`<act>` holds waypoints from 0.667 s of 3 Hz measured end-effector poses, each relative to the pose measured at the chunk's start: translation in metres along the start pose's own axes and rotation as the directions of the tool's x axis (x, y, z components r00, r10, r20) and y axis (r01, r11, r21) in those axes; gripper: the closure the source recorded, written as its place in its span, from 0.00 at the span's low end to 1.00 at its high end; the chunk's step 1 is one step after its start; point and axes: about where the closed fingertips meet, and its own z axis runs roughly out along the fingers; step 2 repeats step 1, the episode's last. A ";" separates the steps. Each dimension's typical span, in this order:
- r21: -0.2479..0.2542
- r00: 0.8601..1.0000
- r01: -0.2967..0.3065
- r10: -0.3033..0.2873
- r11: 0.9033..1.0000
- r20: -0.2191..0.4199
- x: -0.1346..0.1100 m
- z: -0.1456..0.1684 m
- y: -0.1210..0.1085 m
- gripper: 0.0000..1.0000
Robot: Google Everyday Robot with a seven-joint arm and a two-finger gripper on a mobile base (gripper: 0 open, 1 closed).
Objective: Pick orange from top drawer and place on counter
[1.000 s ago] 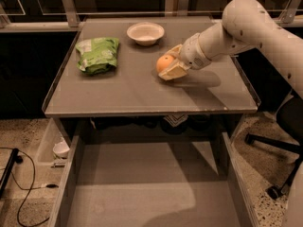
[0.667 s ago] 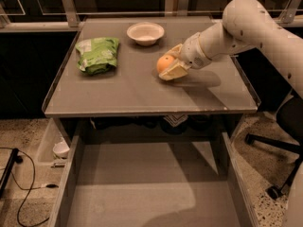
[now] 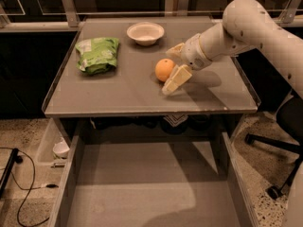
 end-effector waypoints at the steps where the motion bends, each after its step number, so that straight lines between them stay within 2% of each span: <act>1: 0.000 1.000 0.000 0.000 1.000 0.000 0.000 0.000 0.000 0.00; 2: 0.000 1.000 0.000 0.000 1.000 0.000 0.000 0.000 0.000 0.00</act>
Offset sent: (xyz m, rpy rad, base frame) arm 0.0000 0.0000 0.0000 0.0000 0.0000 0.0000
